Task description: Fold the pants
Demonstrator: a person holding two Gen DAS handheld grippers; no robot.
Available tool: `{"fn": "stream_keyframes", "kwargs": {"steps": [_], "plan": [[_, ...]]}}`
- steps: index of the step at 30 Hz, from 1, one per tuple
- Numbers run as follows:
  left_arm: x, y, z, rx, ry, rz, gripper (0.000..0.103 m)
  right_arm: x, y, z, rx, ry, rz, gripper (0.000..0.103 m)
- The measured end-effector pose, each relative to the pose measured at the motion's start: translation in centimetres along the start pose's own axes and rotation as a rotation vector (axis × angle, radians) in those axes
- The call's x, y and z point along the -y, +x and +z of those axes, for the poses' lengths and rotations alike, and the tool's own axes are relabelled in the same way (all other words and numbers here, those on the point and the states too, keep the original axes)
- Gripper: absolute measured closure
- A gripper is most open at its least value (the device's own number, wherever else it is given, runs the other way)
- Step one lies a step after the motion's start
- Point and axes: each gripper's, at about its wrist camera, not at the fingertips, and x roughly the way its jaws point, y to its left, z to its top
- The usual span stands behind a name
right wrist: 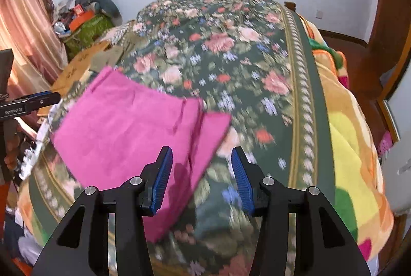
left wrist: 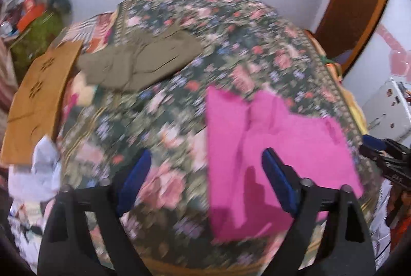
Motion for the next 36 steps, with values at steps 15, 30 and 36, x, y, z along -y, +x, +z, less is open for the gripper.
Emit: {"fn": "stream_keyframes", "kwargs": {"steps": [15, 30, 36], "plan": [[3.5, 8.2, 3.0, -0.149, 0.065, -0.21, 0.071, -0.1, 6.1, 2.5, -0.067, 0.006, 0.098, 0.072], [4.5, 6.1, 3.1, -0.081, 0.139, -0.101, 0.075, -1.0, 5.3, 2.5, -0.053, -0.045, 0.008, 0.079], [3.2, 2.3, 2.9, -0.027, 0.139, -0.099, 0.053, -0.9, 2.0, 2.3, -0.018, 0.002, 0.0, 0.056]]}}
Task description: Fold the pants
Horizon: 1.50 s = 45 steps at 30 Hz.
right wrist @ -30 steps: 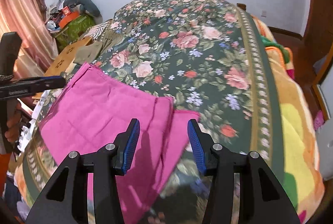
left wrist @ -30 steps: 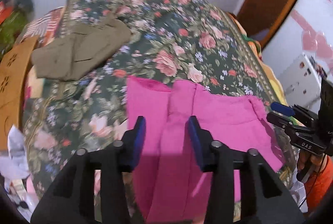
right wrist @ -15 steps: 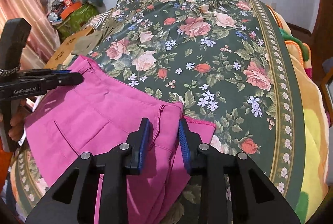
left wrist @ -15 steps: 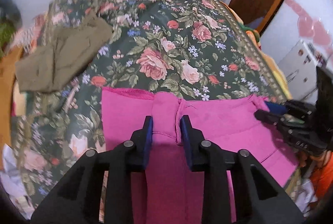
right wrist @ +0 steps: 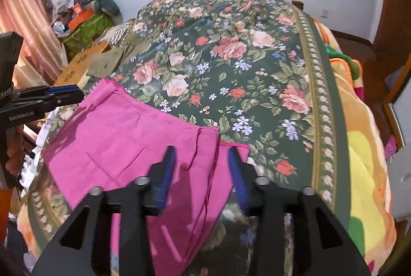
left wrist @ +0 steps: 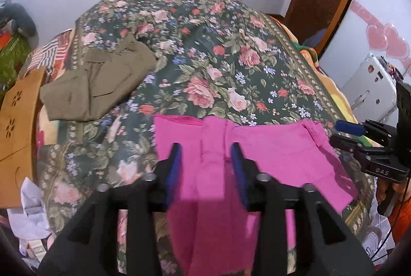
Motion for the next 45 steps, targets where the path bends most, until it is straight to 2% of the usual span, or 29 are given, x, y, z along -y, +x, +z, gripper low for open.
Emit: {"fn": "stream_keyframes", "kwargs": {"steps": [2, 4, 10, 13, 16, 21, 22, 24, 25, 26, 27, 29, 35, 40, 45], "plan": [[-0.9, -0.7, -0.6, 0.003, -0.026, 0.001, 0.033, -0.2, -0.8, -0.4, 0.008, -0.001, -0.011, 0.049], [-1.5, -0.6, -1.2, -0.023, -0.049, 0.004, 0.027, -0.4, -1.2, -1.0, -0.001, -0.003, -0.013, 0.046], [-2.4, 2.1, -4.1, -0.133, -0.146, -0.068, 0.027, -0.3, -0.2, -3.3, -0.069, 0.031, -0.001, 0.044], [-2.8, 2.9, -4.7, -0.135, -0.199, -0.108, 0.027, 0.2, 0.6, -4.1, -0.091, 0.069, 0.015, 0.044], [-2.7, 3.3, -4.5, -0.127, -0.206, -0.117, 0.027, 0.4, 0.8, -4.2, -0.086, 0.076, 0.027, 0.044], [-1.8, 3.4, -3.8, -0.117, -0.166, -0.104, 0.036, 0.3, 1.6, -3.6, -0.084, 0.074, 0.036, 0.046], [-1.7, 3.5, -3.7, -0.114, -0.163, -0.103, 0.038, 0.2, 1.9, -3.5, -0.078, 0.068, 0.042, 0.052], [-1.7, 3.5, -3.7, -0.109, -0.163, -0.107, 0.042, 0.1, 2.3, -3.5, -0.071, 0.072, 0.054, 0.058], [-1.7, 3.4, -3.7, -0.105, -0.165, -0.113, 0.045, 0.0, 2.4, -3.4, -0.068, 0.075, 0.058, 0.064], [-1.7, 3.5, -3.6, -0.104, -0.165, -0.117, 0.05, 0.0, 2.5, -3.2, -0.068, 0.076, 0.068, 0.075], [-1.7, 3.4, -3.5, -0.102, -0.163, -0.12, 0.054, -0.1, 2.7, -3.0, -0.071, 0.073, 0.081, 0.078], [-1.3, 3.2, -3.4, -0.094, -0.151, -0.13, 0.072, -0.4, 2.6, -2.8, -0.062, 0.052, 0.056, 0.087], [0.1, 2.2, -3.0, -0.056, -0.09, -0.067, 0.085, -0.9, 1.5, -2.1, -0.018, 0.01, 0.03, 0.092], [0.1, 0.6, -2.4, -0.016, -0.078, -0.06, 0.089, -1.5, 0.1, -0.1, 0.039, -0.004, 0.033, 0.092], [-0.8, -1.2, -1.6, 0.051, -0.057, -0.015, 0.09, -3.3, -0.8, 2.7, 0.105, -0.063, 0.016, 0.092]]}}
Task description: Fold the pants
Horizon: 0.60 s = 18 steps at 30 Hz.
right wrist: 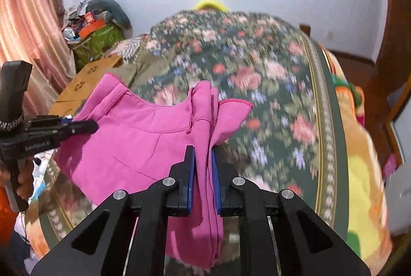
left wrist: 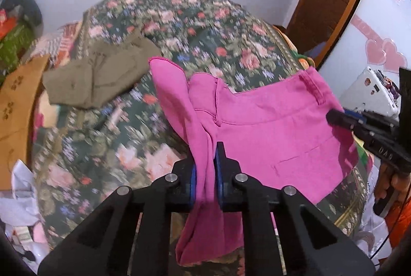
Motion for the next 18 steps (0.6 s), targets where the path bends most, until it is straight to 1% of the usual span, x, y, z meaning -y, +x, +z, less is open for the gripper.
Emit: {"fn": "stream_keyframes", "kwargs": {"steps": [4, 9, 13, 18], "plan": [[-1.9, -1.4, 1.7, 0.056, -0.006, 0.027, 0.091, -1.3, 0.7, 2.7, 0.037, -0.034, 0.005, 0.092], [-5.2, -2.3, 3.6, 0.111, -0.04, 0.062, 0.091, -3.5, 3.0, 6.1, 0.058, -0.083, 0.014, 0.092], [-8.4, -1.5, 4.7, 0.117, -0.067, 0.103, 0.091, -5.4, 5.8, 8.5, 0.06, -0.121, 0.028, 0.092], [-12.7, 0.5, 6.5, 0.119, -0.096, 0.152, 0.091, -7.4, 9.7, 11.1, 0.051, -0.156, 0.046, 0.092]]}}
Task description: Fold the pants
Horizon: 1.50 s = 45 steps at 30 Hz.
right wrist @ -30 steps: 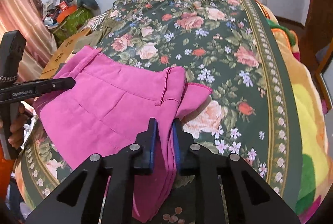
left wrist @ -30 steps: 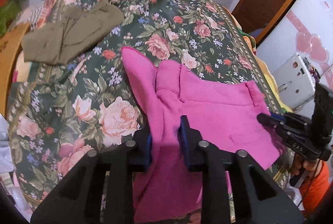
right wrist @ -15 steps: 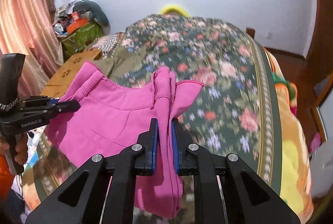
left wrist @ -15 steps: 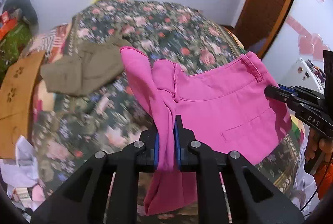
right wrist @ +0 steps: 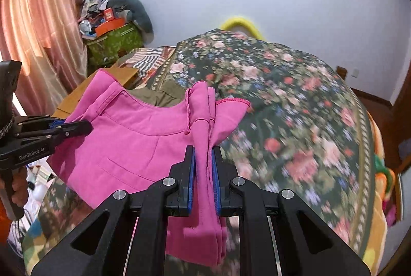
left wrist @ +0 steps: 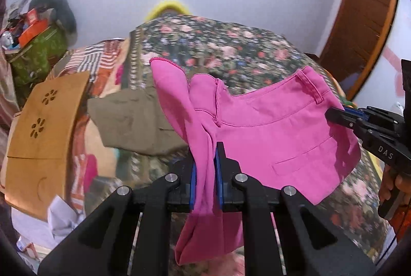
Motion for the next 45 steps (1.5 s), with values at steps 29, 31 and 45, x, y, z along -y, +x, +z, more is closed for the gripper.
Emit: {"fn": "stream_keyframes", "kwargs": {"steps": [29, 31, 45], "plan": [[-14.6, 19.6, 4.2, -0.179, -0.181, 0.136, 0.08, -1.9, 21.0, 6.1, -0.187, -0.08, 0.023, 0.091], [-14.6, 19.0, 4.0, -0.177, -0.178, 0.152, 0.076, -1.8, 20.8, 5.9, -0.193, -0.09, 0.003, 0.091], [-16.3, 12.1, 1.8, -0.205, -0.188, 0.273, 0.072, 1.0, 13.8, 5.3, -0.194, 0.02, 0.001, 0.073]]}}
